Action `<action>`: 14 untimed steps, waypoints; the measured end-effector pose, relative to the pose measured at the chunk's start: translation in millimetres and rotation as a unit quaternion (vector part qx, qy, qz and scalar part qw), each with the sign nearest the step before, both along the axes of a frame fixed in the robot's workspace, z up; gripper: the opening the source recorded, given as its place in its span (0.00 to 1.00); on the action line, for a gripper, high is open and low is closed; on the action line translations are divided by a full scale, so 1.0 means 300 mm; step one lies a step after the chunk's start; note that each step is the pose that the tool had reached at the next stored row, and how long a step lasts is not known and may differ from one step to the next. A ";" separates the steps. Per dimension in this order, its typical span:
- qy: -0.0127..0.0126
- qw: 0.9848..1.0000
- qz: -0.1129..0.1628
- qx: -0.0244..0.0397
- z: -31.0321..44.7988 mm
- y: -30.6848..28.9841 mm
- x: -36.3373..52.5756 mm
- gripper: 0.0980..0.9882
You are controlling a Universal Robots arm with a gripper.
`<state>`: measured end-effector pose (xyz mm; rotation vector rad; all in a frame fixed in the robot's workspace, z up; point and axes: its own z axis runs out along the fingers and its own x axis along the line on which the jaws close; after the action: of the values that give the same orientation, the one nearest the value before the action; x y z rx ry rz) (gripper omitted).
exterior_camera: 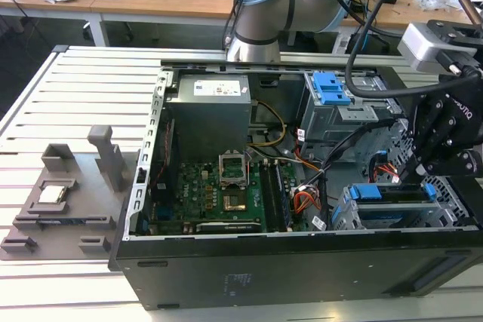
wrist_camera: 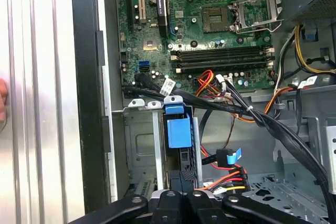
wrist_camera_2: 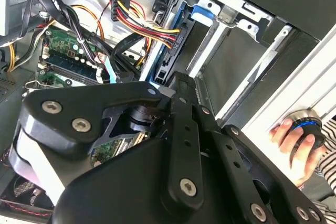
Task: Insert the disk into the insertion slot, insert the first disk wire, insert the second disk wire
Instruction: 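Insert the second disk wire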
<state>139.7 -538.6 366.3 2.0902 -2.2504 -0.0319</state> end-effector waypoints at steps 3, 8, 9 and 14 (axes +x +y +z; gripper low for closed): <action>0.000 1.000 0.000 0.000 -0.001 0.005 0.000 0.23; 0.000 1.000 0.000 0.000 -0.013 0.111 0.000 0.23; 0.000 1.000 0.000 0.000 -0.014 0.121 -0.001 0.23; 0.000 1.000 0.000 0.000 -0.016 0.139 -0.017 0.23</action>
<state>134.5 -496.8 361.3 2.0908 -2.2500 -0.0320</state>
